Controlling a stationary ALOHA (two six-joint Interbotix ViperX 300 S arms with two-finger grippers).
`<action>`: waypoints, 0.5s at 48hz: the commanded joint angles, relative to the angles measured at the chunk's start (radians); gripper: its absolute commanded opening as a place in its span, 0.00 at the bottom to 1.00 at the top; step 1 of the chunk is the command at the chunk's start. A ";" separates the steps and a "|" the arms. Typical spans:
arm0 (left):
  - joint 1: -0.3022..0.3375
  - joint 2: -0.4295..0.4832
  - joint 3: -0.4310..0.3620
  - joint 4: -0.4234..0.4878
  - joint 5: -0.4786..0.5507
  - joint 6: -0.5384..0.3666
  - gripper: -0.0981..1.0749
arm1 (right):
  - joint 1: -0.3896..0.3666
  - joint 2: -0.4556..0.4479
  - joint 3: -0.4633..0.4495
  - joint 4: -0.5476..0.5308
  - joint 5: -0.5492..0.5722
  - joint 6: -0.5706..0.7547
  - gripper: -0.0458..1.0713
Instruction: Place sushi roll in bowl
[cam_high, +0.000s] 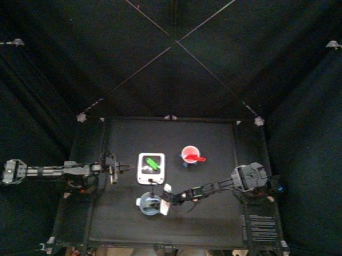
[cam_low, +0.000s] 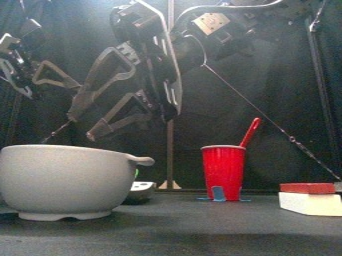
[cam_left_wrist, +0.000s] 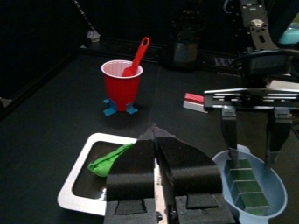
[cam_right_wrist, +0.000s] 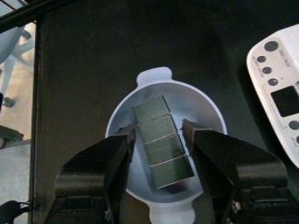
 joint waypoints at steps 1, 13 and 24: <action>0.003 0.003 -0.014 -0.002 -0.009 0.002 0.36 | -0.005 -0.021 -0.025 0.000 0.000 -0.002 0.78; 0.003 0.005 -0.012 -0.002 -0.009 0.002 0.36 | -0.005 -0.021 -0.025 0.000 0.000 -0.002 0.78; 0.003 0.003 -0.012 -0.002 -0.009 0.000 0.36 | -0.003 -0.023 -0.028 0.009 -0.014 -0.002 0.78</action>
